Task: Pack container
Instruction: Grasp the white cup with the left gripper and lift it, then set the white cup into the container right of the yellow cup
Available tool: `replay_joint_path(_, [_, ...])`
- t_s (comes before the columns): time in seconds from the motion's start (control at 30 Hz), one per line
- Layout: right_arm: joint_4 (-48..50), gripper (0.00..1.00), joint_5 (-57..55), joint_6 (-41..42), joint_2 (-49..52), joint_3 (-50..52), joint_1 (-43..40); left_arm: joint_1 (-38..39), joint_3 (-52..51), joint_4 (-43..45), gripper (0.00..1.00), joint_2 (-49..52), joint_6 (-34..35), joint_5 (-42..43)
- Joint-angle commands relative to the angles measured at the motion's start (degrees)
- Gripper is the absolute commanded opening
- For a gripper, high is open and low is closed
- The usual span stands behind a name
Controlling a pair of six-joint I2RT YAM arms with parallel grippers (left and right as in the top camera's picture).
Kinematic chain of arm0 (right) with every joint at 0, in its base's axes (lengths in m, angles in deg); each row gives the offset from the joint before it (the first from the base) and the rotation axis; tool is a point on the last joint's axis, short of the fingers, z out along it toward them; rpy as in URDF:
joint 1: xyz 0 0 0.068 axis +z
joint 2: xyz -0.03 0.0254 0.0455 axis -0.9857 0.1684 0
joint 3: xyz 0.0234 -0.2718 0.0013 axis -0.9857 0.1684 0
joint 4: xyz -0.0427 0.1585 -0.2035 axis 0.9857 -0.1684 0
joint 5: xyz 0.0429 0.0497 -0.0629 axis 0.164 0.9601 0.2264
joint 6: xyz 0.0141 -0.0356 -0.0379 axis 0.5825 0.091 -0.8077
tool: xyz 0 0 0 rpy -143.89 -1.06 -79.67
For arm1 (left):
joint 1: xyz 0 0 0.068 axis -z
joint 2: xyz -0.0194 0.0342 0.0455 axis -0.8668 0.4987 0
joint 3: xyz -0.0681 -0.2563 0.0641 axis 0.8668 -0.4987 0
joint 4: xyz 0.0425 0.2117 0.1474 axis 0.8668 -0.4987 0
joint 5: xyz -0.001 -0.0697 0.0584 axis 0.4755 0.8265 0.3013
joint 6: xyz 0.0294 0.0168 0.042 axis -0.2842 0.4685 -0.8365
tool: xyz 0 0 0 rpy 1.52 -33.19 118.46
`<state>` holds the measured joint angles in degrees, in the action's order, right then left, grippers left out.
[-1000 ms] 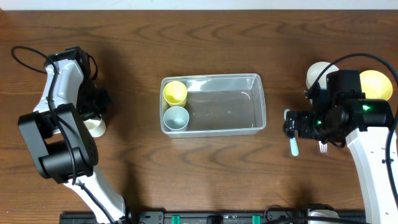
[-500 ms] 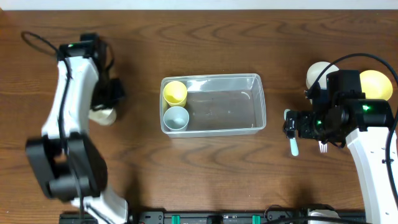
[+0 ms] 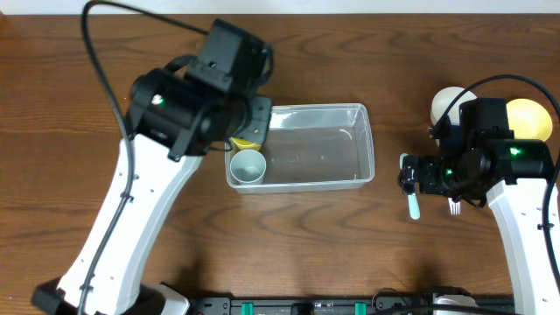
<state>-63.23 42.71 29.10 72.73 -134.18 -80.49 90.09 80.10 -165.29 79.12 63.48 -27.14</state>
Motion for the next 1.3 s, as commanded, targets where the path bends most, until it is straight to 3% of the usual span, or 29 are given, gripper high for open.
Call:
replay_joint_path(0.0, [-0.1, 0.99, -0.3, -0.9, 0.1, -0.9, 0.2, 0.2, 2.5, -0.2, 0.06, 5.5, -0.3, -0.4])
replay_joint_path(0.57, [0.2, 0.99, -0.3, -1.0, 0.1, -0.9, 0.2, 0.3, 2.5, 3.8, 0.06, 23.8, -1.6, 5.7])
replay_joint_path(1.27, [0.0, 0.99, -0.3, -1.0, 0.1, -0.9, 0.2, 0.3, 2.1, 4.3, 0.06, 36.2, -1.6, 6.0])
